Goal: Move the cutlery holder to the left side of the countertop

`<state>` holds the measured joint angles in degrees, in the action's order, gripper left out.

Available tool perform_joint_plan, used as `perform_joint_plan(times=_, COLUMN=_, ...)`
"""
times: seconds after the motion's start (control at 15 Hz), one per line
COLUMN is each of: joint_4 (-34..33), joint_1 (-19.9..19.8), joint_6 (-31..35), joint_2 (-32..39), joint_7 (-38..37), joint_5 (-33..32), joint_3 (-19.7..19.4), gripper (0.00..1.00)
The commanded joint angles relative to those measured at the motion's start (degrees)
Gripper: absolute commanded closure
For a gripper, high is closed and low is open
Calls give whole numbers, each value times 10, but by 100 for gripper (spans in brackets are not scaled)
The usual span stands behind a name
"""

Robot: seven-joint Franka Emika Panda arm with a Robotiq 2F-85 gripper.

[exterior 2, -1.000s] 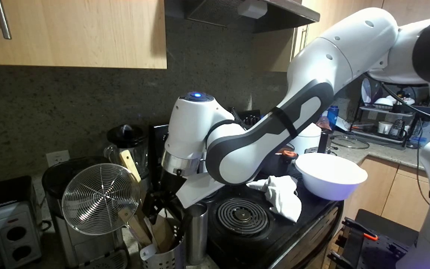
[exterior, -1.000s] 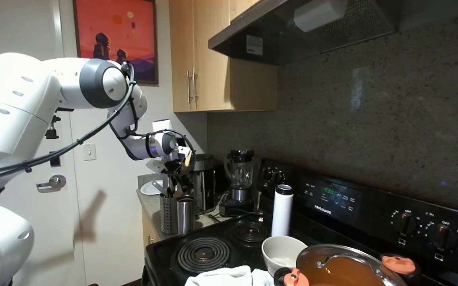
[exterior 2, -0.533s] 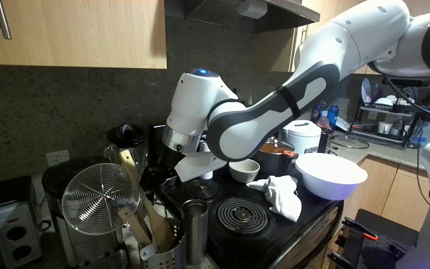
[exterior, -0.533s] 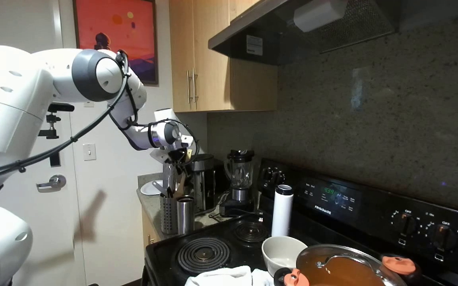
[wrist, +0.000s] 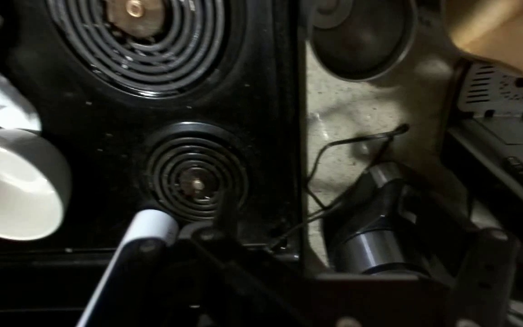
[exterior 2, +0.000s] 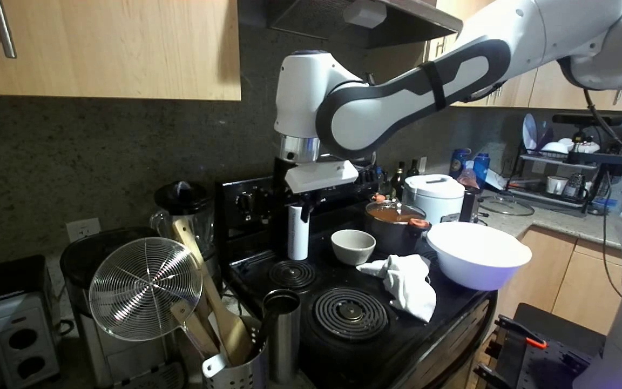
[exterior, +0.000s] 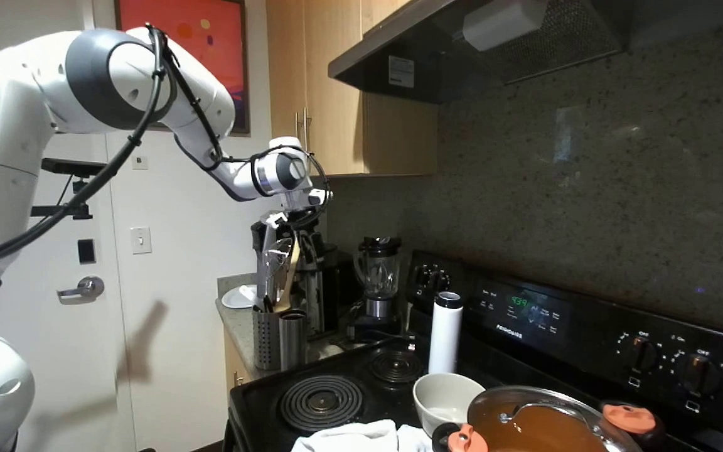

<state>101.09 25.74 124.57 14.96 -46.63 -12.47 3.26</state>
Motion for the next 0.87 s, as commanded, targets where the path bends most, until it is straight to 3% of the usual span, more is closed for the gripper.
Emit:
perform_joint_plan(times=0.0, joint_4=37, joint_1=-59, joint_6=-83, joint_2=-55, joint_7=-10, joint_5=26, joint_3=6, gripper=0)
perform_joint_plan(times=0.2, joint_4=79, joint_1=-115, joint_6=-113, joint_2=-92, joint_7=8, joint_5=72, joint_3=2, gripper=0)
perform_joint_plan(times=0.47, joint_4=148, joint_1=-169, joint_6=-97, joint_2=-141, joint_7=27, joint_5=138, joint_3=-2, gripper=0)
perform_joint_plan(times=0.53, joint_4=98, joint_1=-164, joint_6=-108, joint_2=-98, joint_7=16, joint_5=109, joint_3=6, gripper=0)
perform_joint_plan(times=0.8, joint_4=129, joint_1=-178, joint_6=-107, joint_2=-123, joint_7=23, joint_5=124, joint_3=6, gripper=0)
